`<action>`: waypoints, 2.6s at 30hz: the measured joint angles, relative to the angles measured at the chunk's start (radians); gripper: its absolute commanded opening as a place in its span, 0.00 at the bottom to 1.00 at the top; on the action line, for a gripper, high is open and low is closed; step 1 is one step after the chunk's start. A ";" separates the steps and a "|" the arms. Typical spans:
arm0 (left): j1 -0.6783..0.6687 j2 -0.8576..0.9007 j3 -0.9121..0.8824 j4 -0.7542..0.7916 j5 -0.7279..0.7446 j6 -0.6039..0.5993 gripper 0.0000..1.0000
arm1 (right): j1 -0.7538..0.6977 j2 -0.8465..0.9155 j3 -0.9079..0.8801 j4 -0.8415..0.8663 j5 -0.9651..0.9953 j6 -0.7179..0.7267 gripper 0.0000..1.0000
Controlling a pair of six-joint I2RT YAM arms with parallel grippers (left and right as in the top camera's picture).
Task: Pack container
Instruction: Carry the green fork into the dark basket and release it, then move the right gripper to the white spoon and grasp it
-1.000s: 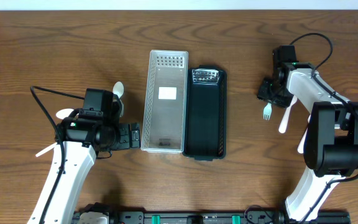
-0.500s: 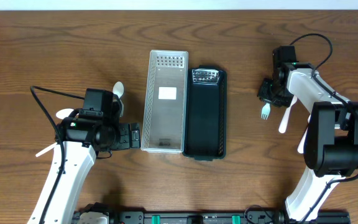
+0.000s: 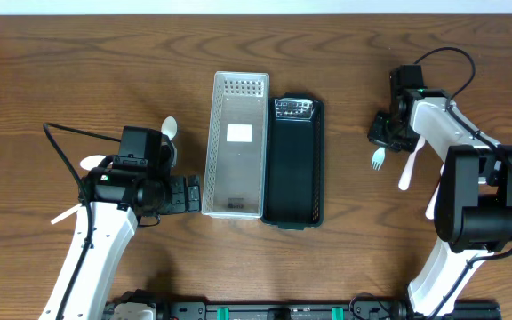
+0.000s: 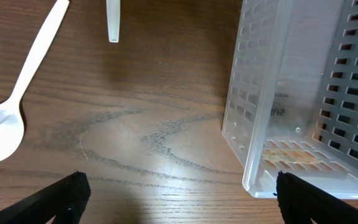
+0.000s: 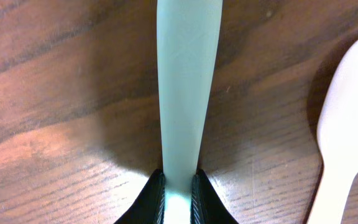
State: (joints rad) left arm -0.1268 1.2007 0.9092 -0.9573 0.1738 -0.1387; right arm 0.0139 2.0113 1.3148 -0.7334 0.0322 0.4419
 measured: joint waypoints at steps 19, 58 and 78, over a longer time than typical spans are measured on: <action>0.000 0.000 0.000 0.032 -0.046 0.001 0.98 | 0.374 -0.416 0.242 -0.243 -0.027 -0.087 0.01; 0.000 0.000 0.000 0.041 -0.047 0.002 0.98 | 0.237 -0.395 0.352 -0.337 0.036 -0.008 0.52; 0.000 0.000 0.000 0.041 -0.047 0.004 0.98 | -0.212 -0.097 0.095 -0.167 -0.025 -0.057 0.60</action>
State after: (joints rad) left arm -0.1268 1.2007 0.9092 -0.9165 0.1272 -0.1349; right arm -0.1978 1.9148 1.4094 -0.9001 0.0074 0.3847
